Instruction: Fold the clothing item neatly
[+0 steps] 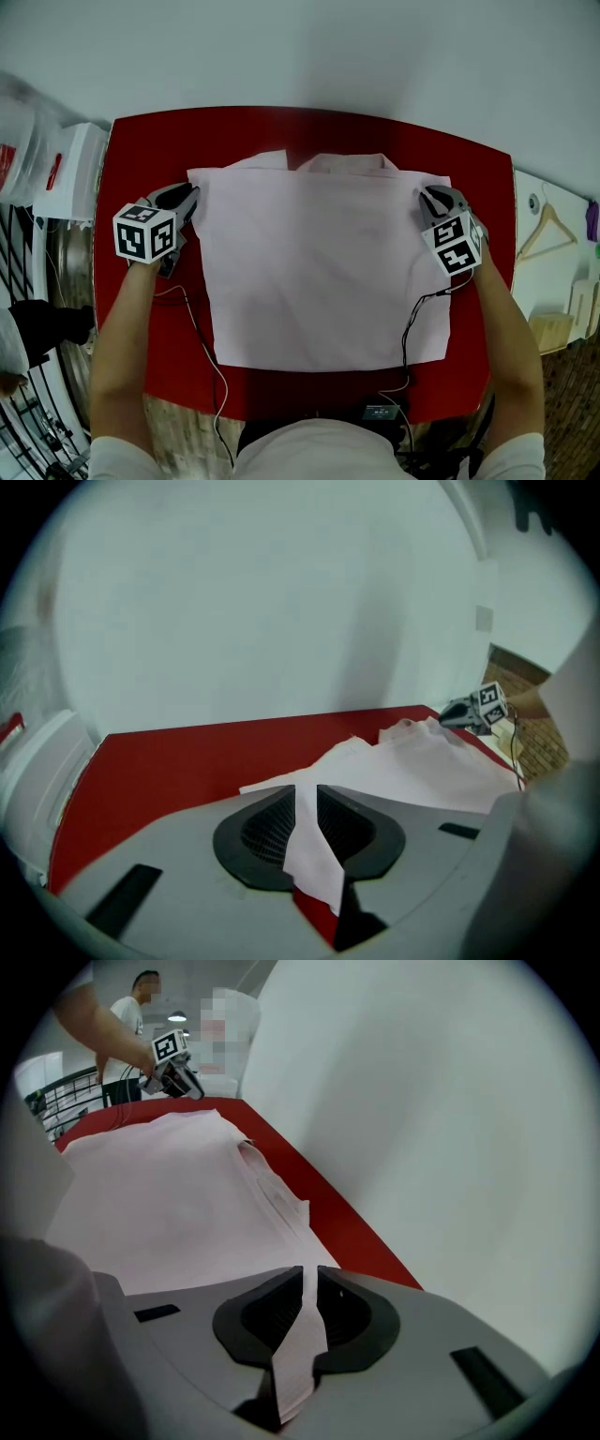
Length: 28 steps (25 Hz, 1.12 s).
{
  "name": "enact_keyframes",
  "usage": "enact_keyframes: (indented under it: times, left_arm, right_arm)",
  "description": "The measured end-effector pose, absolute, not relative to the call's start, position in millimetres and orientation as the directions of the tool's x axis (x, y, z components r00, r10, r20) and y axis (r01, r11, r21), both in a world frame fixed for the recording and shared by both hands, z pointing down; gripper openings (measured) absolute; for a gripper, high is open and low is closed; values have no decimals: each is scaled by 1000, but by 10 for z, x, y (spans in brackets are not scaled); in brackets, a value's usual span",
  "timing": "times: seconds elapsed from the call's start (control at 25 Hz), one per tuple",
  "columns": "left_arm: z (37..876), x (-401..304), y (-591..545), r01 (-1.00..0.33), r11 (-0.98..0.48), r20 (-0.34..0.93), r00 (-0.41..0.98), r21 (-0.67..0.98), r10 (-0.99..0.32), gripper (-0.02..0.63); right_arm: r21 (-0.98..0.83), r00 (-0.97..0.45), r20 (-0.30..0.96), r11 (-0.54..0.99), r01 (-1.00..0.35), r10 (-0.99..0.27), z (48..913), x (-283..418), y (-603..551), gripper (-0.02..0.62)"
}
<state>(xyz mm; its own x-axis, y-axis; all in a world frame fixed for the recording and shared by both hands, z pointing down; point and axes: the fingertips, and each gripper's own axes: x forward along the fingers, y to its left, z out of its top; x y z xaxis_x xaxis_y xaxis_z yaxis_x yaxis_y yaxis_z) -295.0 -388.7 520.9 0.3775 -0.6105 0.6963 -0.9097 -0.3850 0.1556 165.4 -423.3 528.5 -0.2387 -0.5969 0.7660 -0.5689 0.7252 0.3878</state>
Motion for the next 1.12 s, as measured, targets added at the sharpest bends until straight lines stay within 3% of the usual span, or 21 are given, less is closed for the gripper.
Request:
enact_keyframes:
  times: [0.2,0.48,0.72,0.92,1.12]
  left_arm:
    - [5293,-2582,-3261,-854,-494,763,427,163,-486,51]
    - [5830,-2510,-2559,-831,-535,895,345,151,-282,11]
    - [5961,-2680,-2502,-875,-464,899,307,138,-311,8]
    - [5915,-2781,-2494,-896,-440,904,229,53,-359,8]
    - [5617,-2589,-2312,-892,-435,855,316,121,-411,8]
  right_arm:
    - [321,-231,799,718,-618,-556,5313,1751,-3761,26]
    - [253,-124,873,655,-712,-472,5772,2135,-3300,25]
    - [218,-123,884,630,-746,-451,5804,2149,-3342,25]
    - [302,-59,843,561,-770,-535,5703,2259,-3401,25]
    - [271,-109,816,543,-795,-567,5489,2255,-3160,25]
